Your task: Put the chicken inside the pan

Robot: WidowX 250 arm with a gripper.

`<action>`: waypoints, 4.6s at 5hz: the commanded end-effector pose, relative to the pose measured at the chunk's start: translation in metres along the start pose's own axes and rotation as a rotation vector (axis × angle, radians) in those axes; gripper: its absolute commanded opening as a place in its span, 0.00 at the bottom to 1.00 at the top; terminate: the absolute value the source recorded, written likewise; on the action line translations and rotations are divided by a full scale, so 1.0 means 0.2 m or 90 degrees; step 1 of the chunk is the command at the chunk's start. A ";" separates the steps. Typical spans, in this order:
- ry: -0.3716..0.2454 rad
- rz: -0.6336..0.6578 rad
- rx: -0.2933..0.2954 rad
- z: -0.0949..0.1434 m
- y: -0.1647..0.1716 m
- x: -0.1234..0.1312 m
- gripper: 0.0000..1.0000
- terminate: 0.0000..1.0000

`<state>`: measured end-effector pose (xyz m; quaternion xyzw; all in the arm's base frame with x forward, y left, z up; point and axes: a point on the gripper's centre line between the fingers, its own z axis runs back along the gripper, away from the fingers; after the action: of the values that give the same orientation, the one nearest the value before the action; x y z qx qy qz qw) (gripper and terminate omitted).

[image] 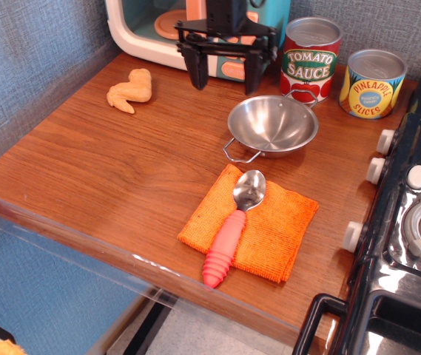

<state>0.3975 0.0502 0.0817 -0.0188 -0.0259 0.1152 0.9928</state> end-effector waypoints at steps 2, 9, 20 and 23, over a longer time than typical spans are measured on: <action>-0.050 0.159 0.050 0.01 0.50 0.21 1.00 0.00; -0.034 0.172 0.083 -0.14 0.49 0.32 1.00 0.00; -0.084 -0.072 -0.009 0.04 -0.36 0.08 0.00 0.00; -0.095 -0.085 -0.036 0.13 -0.36 0.08 1.00 0.00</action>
<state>0.4351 -0.0290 0.0705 -0.0358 -0.0563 0.0459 0.9967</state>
